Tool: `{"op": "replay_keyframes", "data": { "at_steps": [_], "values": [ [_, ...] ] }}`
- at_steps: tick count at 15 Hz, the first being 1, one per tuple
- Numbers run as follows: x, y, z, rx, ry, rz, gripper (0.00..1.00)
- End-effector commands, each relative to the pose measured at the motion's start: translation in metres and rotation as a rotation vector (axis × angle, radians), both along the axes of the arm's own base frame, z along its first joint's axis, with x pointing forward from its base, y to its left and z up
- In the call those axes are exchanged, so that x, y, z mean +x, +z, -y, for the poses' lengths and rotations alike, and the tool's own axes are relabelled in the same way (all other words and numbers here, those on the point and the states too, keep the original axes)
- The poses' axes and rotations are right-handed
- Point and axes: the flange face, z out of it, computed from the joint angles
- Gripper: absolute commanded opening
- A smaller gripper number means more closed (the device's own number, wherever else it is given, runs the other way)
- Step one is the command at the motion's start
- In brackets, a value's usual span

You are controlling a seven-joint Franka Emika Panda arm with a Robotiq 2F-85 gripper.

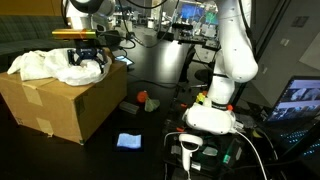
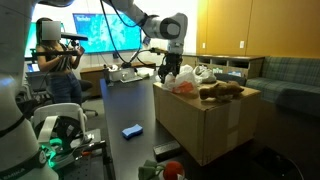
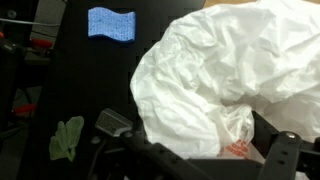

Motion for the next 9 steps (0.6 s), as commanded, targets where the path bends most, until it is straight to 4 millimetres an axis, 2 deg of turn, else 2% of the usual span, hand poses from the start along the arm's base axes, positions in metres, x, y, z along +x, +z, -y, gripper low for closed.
{"op": "replay_keyframes", "data": {
  "at_steps": [1, 4, 5, 9],
  "values": [
    [0.016, -0.010, 0.024, -0.010, -0.026, 0.006, 1.00],
    [0.019, -0.018, 0.042, -0.007, -0.034, -0.003, 1.00],
    [0.021, -0.021, 0.046, -0.003, -0.026, -0.003, 0.83],
    [0.020, -0.018, 0.061, 0.026, 0.105, 0.007, 0.51]
  ]
}}
